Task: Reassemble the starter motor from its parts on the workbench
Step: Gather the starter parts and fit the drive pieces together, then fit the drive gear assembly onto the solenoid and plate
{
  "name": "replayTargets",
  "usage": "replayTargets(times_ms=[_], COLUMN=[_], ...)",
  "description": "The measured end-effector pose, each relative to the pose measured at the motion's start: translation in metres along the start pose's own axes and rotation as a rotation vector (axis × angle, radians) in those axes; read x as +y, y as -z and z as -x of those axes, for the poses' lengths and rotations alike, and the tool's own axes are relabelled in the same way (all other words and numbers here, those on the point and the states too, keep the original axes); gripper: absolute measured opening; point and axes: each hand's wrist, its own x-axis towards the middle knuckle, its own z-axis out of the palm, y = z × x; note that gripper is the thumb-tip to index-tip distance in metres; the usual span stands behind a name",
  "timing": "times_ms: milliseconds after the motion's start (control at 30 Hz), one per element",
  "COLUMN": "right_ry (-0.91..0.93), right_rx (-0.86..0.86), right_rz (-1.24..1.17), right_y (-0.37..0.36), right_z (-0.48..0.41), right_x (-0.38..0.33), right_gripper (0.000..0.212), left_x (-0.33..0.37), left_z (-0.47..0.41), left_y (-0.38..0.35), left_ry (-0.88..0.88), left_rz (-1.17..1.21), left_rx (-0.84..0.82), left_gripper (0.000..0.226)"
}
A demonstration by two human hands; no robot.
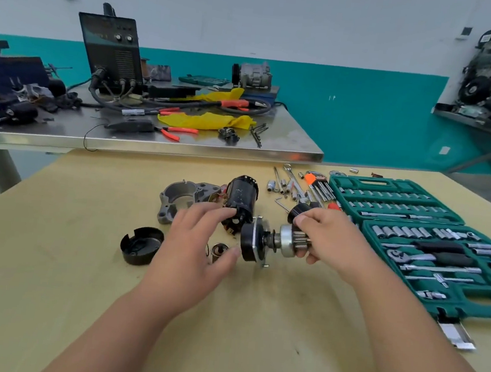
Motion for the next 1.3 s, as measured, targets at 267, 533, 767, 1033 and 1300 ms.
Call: replayTargets(times_ms=[267,533,767,1033,1300], right_ry=[0.107,0.353,0.346,0.233,0.206], right_rx=[0.125,0.245,-0.328,-0.062,0.072], right_rz=[-0.317,-0.158,-0.079,-0.068,-0.240], right_y=[0.011,-0.015,-0.009,-0.030,-0.046], right_z=[0.013,0.039,0.036,0.031,0.026], right_x=[-0.013,-0.040,-0.025,-0.021,-0.015], right_gripper=[0.033,0.039,0.051,0.038,0.045], left_x=[0.041,0.068,0.059,0.057,0.049], left_z=[0.010,0.018,0.021,0.015,0.023], left_y=[-0.004,-0.020,-0.010,-0.012,-0.022], left_ry=[0.486,0.927,0.959,0.910,0.944], left_rz=[0.829,1.475,1.823,1.377,1.331], left_rx=[-0.175,-0.379,-0.555,-0.449,-0.541], left_gripper=[0.075,0.049,0.071,0.069,0.066])
